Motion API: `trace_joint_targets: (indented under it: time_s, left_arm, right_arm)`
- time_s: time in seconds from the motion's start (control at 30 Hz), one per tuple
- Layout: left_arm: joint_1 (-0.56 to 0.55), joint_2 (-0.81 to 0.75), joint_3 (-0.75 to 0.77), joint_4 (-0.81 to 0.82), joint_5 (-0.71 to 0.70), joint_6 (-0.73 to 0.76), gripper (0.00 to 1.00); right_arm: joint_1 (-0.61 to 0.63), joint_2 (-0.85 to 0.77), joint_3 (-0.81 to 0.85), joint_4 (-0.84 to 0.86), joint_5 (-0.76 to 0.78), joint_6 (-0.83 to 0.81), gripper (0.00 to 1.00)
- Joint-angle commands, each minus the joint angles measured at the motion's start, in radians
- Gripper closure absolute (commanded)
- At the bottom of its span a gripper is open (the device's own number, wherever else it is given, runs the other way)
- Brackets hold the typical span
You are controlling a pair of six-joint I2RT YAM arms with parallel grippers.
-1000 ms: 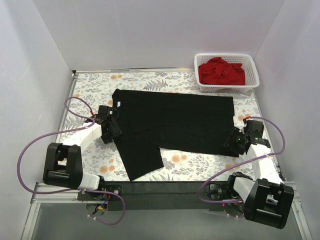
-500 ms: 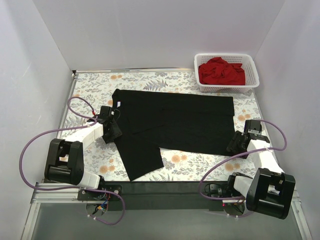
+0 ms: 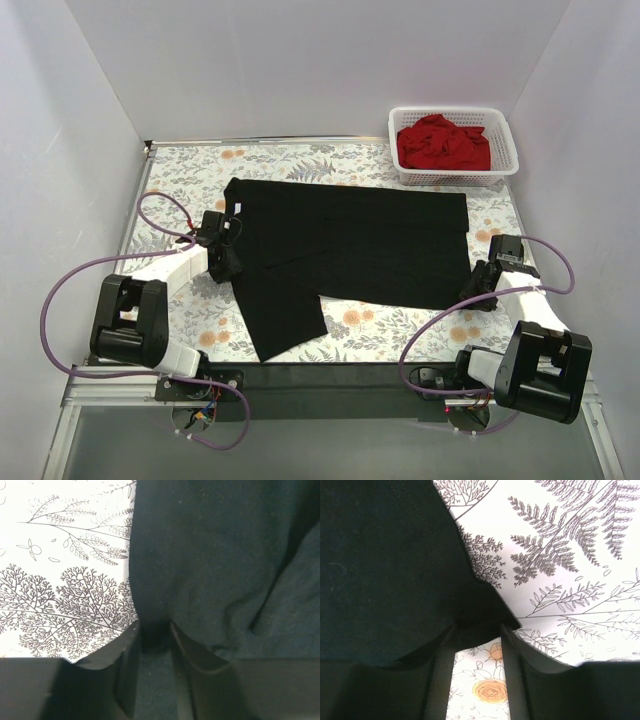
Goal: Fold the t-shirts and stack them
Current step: Fold the tshirt
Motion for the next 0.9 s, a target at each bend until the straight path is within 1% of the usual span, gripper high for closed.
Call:
trace_joint_targets:
  time_s: [0.0, 0.03, 0.07, 0.1, 0.13, 0.17, 0.2, 0.23, 0.27, 0.3, 0.43, 0.53, 0.7, 0.83, 0.87]
  left_arm:
    - [-0.007, 0.038, -0.016, -0.005, 0.017, 0.007, 0.73]
    - [-0.008, 0.040, -0.015, -0.007, 0.020, 0.007, 0.79]
    - [-0.008, 0.041, -0.015, -0.007, 0.020, 0.007, 0.82]
    - [-0.008, 0.046, -0.016, -0.007, 0.025, 0.009, 0.84]
    - [-0.008, 0.046, -0.015, -0.007, 0.028, 0.010, 0.87]
    - [-0.008, 0.047, -0.015, -0.010, 0.026, 0.012, 0.93]
    - [-0.008, 0.044, -0.015, -0.010, 0.023, 0.010, 0.96]
    - [-0.008, 0.040, -0.015, -0.010, 0.020, 0.012, 0.99]
    - [-0.008, 0.035, -0.019, -0.011, 0.018, 0.010, 1.00]
    - [-0.008, 0.032, -0.021, -0.010, 0.018, 0.009, 1.00]
    - [-0.008, 0.011, -0.024, -0.022, 0.005, 0.001, 1.00]
    - [-0.008, -0.022, -0.016, -0.054, -0.015, -0.002, 1.00]
    - [-0.008, -0.080, 0.022, -0.129, -0.025, -0.001, 1.00]
    - [0.004, -0.106, 0.063, -0.134, -0.023, 0.012, 1.00]
    - [0.015, -0.103, 0.076, -0.138, -0.023, 0.018, 1.00]
  right_arm:
    - [0.002, 0.035, -0.027, 0.050, -0.023, 0.010, 0.67]
    - [0.001, 0.028, -0.026, 0.048, -0.027, 0.011, 0.70]
    - [0.001, 0.024, -0.026, 0.047, -0.030, 0.011, 0.74]
    - [0.002, 0.020, -0.024, 0.045, -0.032, 0.010, 0.81]
    - [0.002, 0.014, -0.026, 0.042, -0.041, 0.010, 0.82]
    - [0.002, 0.008, -0.021, 0.039, -0.044, 0.008, 0.84]
    - [0.002, 0.004, -0.021, 0.036, -0.047, 0.006, 0.89]
    - [0.001, 0.004, -0.018, 0.025, -0.047, 0.003, 0.92]
    - [0.002, -0.002, -0.012, 0.019, -0.049, -0.003, 0.94]
    - [0.001, -0.006, -0.001, 0.012, -0.046, -0.006, 0.99]
    - [0.001, -0.040, 0.025, -0.027, -0.043, -0.006, 0.99]
    - [0.002, -0.092, 0.031, -0.056, -0.056, -0.003, 0.99]
    - [0.002, -0.135, 0.048, -0.107, -0.058, -0.001, 0.99]
    - [0.004, -0.117, 0.126, -0.114, -0.032, -0.035, 0.99]
    - [0.006, -0.096, 0.170, -0.114, -0.029, -0.044, 0.99]
